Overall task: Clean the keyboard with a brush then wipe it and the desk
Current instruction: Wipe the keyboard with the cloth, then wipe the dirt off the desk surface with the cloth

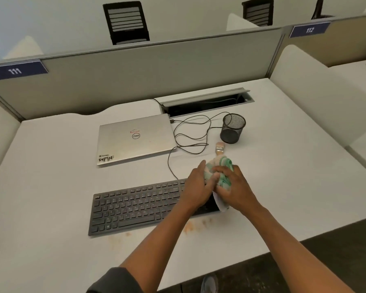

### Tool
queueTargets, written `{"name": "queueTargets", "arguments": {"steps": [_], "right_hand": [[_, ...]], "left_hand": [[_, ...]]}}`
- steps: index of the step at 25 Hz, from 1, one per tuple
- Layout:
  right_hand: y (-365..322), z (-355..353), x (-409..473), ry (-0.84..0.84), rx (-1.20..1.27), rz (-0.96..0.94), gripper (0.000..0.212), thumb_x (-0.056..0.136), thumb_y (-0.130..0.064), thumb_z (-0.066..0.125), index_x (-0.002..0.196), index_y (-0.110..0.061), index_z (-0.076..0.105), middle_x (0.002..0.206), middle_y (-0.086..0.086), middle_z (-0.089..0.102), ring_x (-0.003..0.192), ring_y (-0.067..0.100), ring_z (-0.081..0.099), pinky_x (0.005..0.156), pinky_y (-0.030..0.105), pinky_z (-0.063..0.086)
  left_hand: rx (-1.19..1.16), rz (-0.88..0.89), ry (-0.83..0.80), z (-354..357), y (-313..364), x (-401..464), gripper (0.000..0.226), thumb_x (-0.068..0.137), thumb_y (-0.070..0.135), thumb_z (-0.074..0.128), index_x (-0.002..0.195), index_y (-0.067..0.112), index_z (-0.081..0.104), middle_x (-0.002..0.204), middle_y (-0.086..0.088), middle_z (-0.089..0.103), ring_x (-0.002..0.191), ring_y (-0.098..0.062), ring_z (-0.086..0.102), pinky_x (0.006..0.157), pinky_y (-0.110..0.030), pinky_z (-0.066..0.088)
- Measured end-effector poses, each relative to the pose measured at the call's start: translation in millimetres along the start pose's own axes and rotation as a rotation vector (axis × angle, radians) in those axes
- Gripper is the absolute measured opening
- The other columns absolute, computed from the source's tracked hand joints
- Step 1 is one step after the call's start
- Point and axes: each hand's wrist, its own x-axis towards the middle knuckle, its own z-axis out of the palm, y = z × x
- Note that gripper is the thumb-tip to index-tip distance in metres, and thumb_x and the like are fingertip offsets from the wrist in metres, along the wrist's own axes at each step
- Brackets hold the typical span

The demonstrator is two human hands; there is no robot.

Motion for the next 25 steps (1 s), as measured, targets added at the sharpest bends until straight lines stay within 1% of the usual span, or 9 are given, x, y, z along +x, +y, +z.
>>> {"name": "queueTargets", "arguments": {"steps": [2,5,8,11,13,16,18,21,25], "right_hand": [[24,-24,5,0.0,0.037,0.026,0.046,0.086,-0.041,0.072,0.129,-0.037,0.059,0.122,-0.003,0.046,0.109,0.012,0.054,0.093,0.025,0.047],[59,-55,14,0.045,0.094,0.089,0.04,0.091,-0.05,0.062,0.128,-0.034,0.06,0.12,0.001,0.049,0.11,0.015,0.054,0.09,0.02,0.042],[90,-82,30,0.143,0.101,0.138,0.031,0.097,-0.04,0.06,0.125,-0.028,0.065,0.119,0.006,0.054,0.111,0.021,0.056,0.093,0.026,0.041],[115,-102,49,0.185,-0.006,0.144,0.033,0.092,-0.015,0.065,0.122,-0.028,0.068,0.12,0.008,0.058,0.111,0.024,0.059,0.095,0.026,0.041],[127,-110,59,0.193,-0.038,0.156,0.038,0.088,-0.008,0.066,0.121,-0.027,0.069,0.125,0.007,0.059,0.114,0.023,0.058,0.099,0.025,0.04],[143,-116,72,0.179,-0.086,0.177,0.041,0.085,-0.008,0.07,0.123,-0.023,0.069,0.136,0.008,0.054,0.125,0.024,0.052,0.105,0.024,0.034],[152,-114,75,0.136,-0.133,0.241,0.041,0.085,-0.009,0.07,0.125,-0.021,0.069,0.142,0.011,0.048,0.13,0.028,0.048,0.107,0.026,0.032],[160,-106,73,0.092,-0.231,0.276,0.041,0.089,-0.014,0.067,0.129,-0.023,0.066,0.145,0.011,0.046,0.13,0.034,0.044,0.109,0.038,0.034],[159,-103,71,0.124,-0.252,0.276,0.041,0.09,-0.014,0.066,0.13,-0.024,0.065,0.143,0.011,0.049,0.125,0.036,0.045,0.107,0.043,0.037]], "left_hand": [[-0.017,0.002,-0.044,21,18,23,0.064,0.096,0.045,0.052,0.147,0.007,0.043,0.134,-0.016,0.059,0.123,-0.029,0.054,0.093,-0.029,0.038],[0.011,-0.021,-0.103,49,31,57,0.066,0.098,0.033,0.06,0.154,0.008,0.037,0.149,-0.016,0.05,0.134,-0.031,0.049,0.108,-0.036,0.039],[0.043,-0.067,-0.127,73,37,84,0.064,0.095,0.017,0.063,0.154,0.01,0.038,0.152,-0.014,0.048,0.136,-0.03,0.048,0.113,-0.036,0.038],[0.023,-0.081,-0.124,89,41,104,0.062,0.092,0.013,0.064,0.151,0.011,0.044,0.146,-0.014,0.053,0.13,-0.028,0.053,0.111,-0.038,0.041],[0.028,-0.095,-0.121,95,46,117,0.06,0.091,0.01,0.064,0.149,0.009,0.047,0.144,-0.014,0.055,0.13,-0.028,0.054,0.11,-0.036,0.041],[0.094,-0.105,-0.119,102,49,134,0.055,0.091,0.008,0.062,0.145,0.007,0.051,0.14,-0.015,0.057,0.13,-0.029,0.052,0.107,-0.032,0.038],[0.205,-0.103,-0.125,106,43,139,0.047,0.092,0.012,0.062,0.138,0.007,0.057,0.131,-0.017,0.06,0.121,-0.032,0.056,0.099,-0.035,0.043],[0.318,-0.117,-0.119,111,33,138,0.034,0.093,0.021,0.063,0.124,0.008,0.061,0.119,-0.015,0.059,0.107,-0.033,0.059,0.085,-0.038,0.046],[0.365,-0.112,-0.096,110,30,138,0.031,0.096,0.028,0.063,0.119,0.009,0.059,0.118,-0.014,0.055,0.103,-0.033,0.059,0.082,-0.04,0.047]]}}
